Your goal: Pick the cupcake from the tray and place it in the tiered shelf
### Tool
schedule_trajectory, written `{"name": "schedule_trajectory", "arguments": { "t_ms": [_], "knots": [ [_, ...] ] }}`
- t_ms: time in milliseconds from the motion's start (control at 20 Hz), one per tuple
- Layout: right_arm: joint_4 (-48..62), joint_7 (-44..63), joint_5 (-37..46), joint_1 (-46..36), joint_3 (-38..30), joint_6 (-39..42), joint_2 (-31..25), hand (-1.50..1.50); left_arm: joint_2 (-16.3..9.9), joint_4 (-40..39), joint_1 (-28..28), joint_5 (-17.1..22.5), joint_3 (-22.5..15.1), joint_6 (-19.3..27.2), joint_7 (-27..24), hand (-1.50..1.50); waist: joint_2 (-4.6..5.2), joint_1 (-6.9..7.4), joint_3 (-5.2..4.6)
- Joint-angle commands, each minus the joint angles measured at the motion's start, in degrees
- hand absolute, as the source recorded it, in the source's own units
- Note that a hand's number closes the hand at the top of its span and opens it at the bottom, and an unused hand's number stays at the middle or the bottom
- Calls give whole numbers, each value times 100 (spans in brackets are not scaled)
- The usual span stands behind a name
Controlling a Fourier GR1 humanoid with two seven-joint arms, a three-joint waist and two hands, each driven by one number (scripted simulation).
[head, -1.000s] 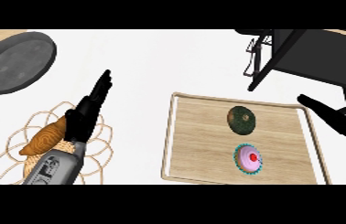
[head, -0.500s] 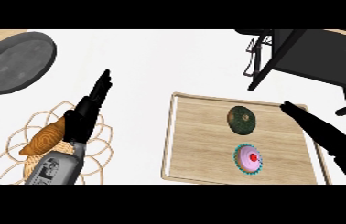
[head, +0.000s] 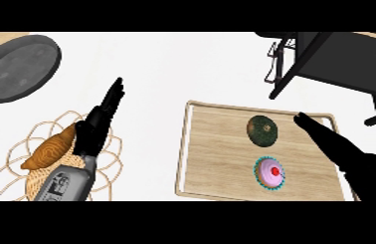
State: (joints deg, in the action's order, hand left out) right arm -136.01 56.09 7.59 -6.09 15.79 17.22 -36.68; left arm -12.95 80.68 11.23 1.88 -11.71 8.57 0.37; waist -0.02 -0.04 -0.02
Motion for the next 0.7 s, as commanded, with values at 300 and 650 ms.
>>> {"name": "schedule_trajectory", "arguments": {
  "t_ms": [300,650],
  "knots": [
    [447,10,942,187,515,228,628,-150,369,-238,306,-379,129,93,124,0,3,-31,2],
    [517,401,1204,-45,679,485,1052,-150,90,-6,-214,-181,479,-427,-138,0,-2,13,0]
  ]
}}
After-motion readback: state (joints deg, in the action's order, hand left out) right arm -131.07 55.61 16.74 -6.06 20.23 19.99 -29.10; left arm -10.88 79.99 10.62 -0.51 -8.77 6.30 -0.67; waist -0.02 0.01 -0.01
